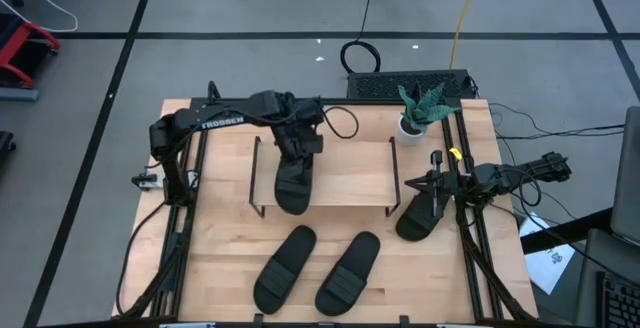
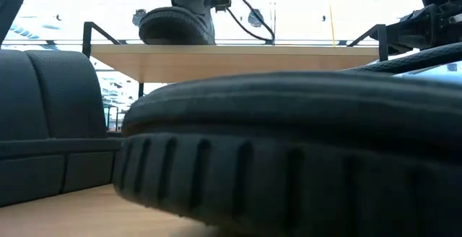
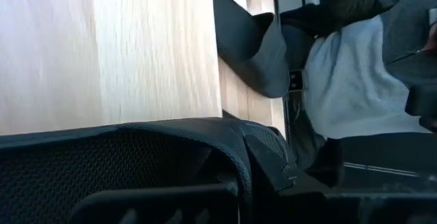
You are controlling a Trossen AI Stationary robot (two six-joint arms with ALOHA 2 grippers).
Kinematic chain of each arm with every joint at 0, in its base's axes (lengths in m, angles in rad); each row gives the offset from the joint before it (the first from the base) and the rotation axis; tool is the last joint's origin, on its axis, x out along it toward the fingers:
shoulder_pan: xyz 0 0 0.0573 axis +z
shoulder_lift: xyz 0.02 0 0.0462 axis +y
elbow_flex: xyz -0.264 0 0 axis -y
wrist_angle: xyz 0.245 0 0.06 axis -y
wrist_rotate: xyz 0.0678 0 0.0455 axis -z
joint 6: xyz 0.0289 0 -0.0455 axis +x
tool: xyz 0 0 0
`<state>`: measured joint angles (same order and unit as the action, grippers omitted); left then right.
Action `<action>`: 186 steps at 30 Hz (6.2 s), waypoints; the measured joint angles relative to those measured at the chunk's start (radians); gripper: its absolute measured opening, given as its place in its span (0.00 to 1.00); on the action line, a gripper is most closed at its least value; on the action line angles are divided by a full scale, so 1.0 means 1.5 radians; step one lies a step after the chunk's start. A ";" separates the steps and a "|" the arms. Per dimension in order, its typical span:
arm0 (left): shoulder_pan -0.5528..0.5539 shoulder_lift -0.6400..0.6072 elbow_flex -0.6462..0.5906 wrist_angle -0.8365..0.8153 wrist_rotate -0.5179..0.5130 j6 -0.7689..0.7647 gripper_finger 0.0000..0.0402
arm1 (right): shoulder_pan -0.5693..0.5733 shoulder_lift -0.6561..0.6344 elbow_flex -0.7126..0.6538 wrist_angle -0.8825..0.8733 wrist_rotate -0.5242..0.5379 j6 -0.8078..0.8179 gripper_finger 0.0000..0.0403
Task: Pick and place slides into the shelf
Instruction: Put the top left black slide on the shelf, then put the top black slide on the shelf
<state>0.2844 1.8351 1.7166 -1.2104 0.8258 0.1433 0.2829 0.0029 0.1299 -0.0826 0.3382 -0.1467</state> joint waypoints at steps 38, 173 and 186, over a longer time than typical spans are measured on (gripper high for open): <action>-0.018 -0.014 -0.121 0.145 0.018 -0.050 0.37 | 0.000 0.000 0.000 0.000 0.000 0.020 0.00; -0.247 -1.031 -1.028 0.925 -0.644 0.010 0.00 | 0.000 0.000 -0.020 0.044 -0.003 0.038 0.00; -0.309 -1.055 -1.116 1.002 -0.586 0.038 0.00 | 0.000 0.000 -0.020 0.073 -0.054 0.032 0.00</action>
<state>-0.1794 0.2521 0.0433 0.2927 -0.0534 0.2008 0.2832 0.0032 0.0996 0.0269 0.2565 -0.0984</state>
